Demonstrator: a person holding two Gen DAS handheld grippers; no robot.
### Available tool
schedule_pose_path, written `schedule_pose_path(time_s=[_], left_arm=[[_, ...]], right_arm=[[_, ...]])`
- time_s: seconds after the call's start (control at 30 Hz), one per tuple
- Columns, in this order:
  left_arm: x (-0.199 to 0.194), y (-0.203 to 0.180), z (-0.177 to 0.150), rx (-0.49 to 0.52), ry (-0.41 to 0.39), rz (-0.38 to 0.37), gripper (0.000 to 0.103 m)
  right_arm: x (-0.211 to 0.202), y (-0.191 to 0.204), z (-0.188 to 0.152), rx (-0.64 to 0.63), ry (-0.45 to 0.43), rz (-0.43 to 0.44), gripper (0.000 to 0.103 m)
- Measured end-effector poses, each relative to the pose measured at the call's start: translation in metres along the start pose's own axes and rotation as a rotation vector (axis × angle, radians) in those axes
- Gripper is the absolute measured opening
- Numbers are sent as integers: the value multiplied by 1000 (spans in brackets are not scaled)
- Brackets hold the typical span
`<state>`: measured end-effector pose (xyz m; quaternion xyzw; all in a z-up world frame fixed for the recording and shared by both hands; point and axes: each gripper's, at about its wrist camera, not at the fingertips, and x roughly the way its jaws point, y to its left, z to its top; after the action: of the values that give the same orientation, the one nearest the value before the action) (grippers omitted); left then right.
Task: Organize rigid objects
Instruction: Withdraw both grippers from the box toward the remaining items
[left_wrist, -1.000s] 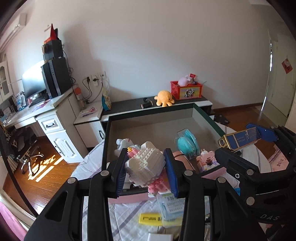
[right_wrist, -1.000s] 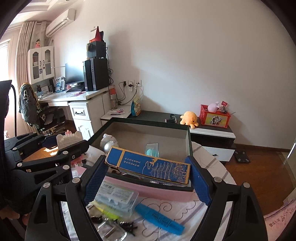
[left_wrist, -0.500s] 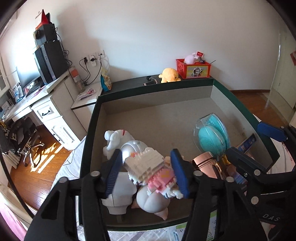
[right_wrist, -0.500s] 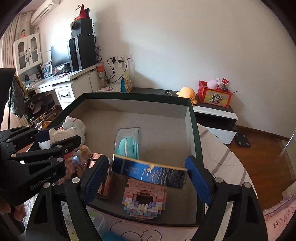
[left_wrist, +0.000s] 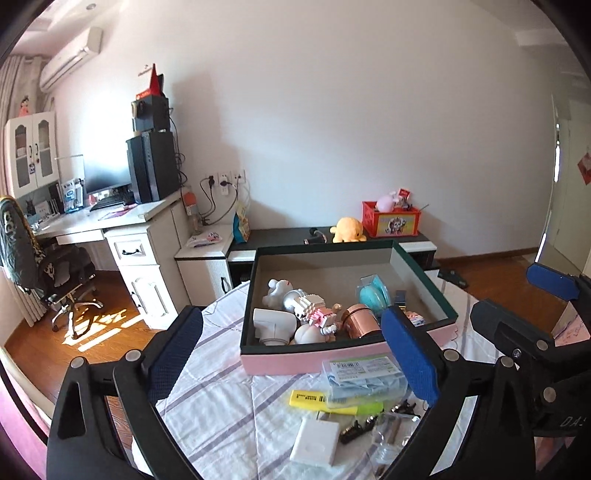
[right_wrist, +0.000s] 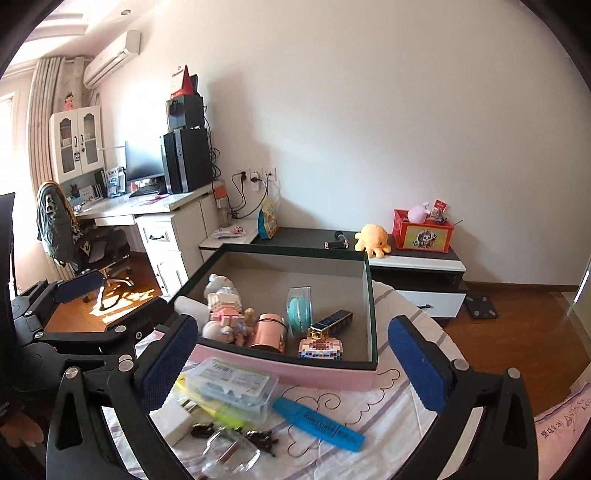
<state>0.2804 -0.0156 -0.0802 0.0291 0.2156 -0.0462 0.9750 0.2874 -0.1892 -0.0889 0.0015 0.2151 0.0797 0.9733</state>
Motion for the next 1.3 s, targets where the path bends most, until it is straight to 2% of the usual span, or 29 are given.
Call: schedule_pose_path(time_s=[0.3,0.63,0.97,1.3], left_arm=[[-123,0,-14,2,-158,67,102],[-198,-1,-21,-18,-230,79,102],[-233,-3,-22,-18,-269,73,102],[-235,-6,-27,-17,-259,81,102]], right_arm=[[-117,32,-18,-7,-135,-27,103],[-196,54,-30,-16,-203,-41,103],[-236,63,-32,-30,-252,-65,103],[-239,64,-35,-31,-247,-66,103]])
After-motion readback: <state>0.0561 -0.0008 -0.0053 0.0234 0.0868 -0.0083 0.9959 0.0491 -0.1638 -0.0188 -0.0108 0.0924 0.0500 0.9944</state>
